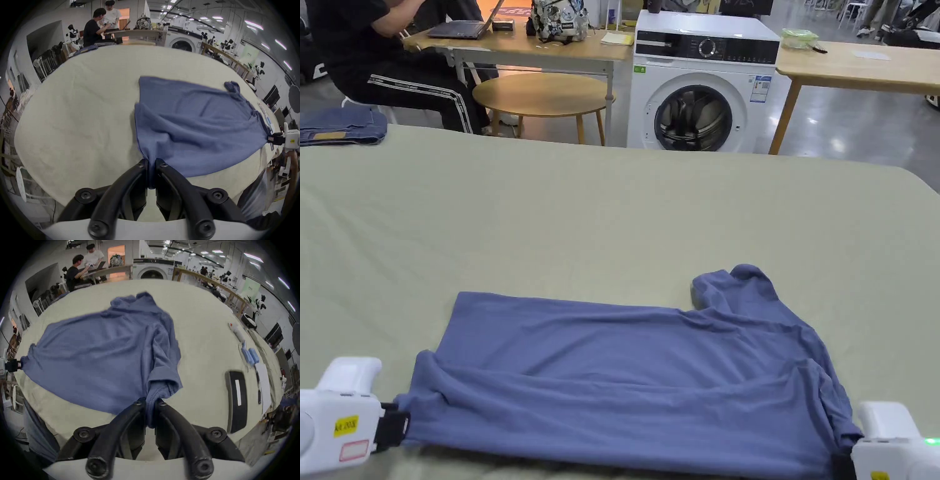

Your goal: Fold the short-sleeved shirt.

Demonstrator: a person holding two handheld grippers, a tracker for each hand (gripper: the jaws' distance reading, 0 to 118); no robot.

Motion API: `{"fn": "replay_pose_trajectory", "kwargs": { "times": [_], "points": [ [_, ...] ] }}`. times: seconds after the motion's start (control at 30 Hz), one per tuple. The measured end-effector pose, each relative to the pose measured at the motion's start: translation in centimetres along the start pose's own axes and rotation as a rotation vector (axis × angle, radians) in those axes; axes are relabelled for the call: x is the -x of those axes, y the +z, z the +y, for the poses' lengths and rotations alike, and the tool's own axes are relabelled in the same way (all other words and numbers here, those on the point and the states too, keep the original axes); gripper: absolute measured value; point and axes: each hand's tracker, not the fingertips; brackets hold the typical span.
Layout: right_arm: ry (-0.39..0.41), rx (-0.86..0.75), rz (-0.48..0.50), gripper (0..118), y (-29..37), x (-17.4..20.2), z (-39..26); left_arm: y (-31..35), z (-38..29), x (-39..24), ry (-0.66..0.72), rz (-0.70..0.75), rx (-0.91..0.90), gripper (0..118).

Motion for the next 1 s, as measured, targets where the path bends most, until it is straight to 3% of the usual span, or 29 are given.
{"fn": "replay_pose_trajectory", "kwargs": {
  "times": [0.4,0.5,0.53,0.6,0.7,0.8,0.93,1.0],
  "points": [
    [-0.005,0.008,-0.037,10,-1.5,0.5,-1.1,-2.8,-1.4,0.1,0.007,0.019,0.064,3],
    [-0.006,-0.001,-0.056,36,-0.5,0.4,-0.6,-2.0,-0.9,0.4,0.038,-0.002,0.059,4],
    [0.003,-0.011,-0.079,55,-0.1,0.4,-0.3,-1.7,-0.7,0.3,0.038,-0.001,0.053,9],
    [0.019,-0.062,-0.111,69,1.2,0.7,0.4,-0.8,-0.2,-0.3,0.013,0.020,0.026,21],
    [0.015,-0.143,-0.111,69,2.8,1.1,2.1,0.7,0.9,-1.5,-0.034,0.047,-0.052,27],
    [-0.005,-0.278,-0.084,69,3.6,1.7,3.6,2.1,2.2,-2.0,-0.005,0.003,-0.150,44],
    [-0.025,-0.450,-0.047,69,4.9,4.5,5.5,3.3,3.6,-3.8,-0.051,0.020,-0.298,44],
    [-0.036,-0.525,-0.026,62,5.0,5.9,6.2,3.9,4.0,-4.8,-0.069,0.028,-0.394,44]
  ]
}}
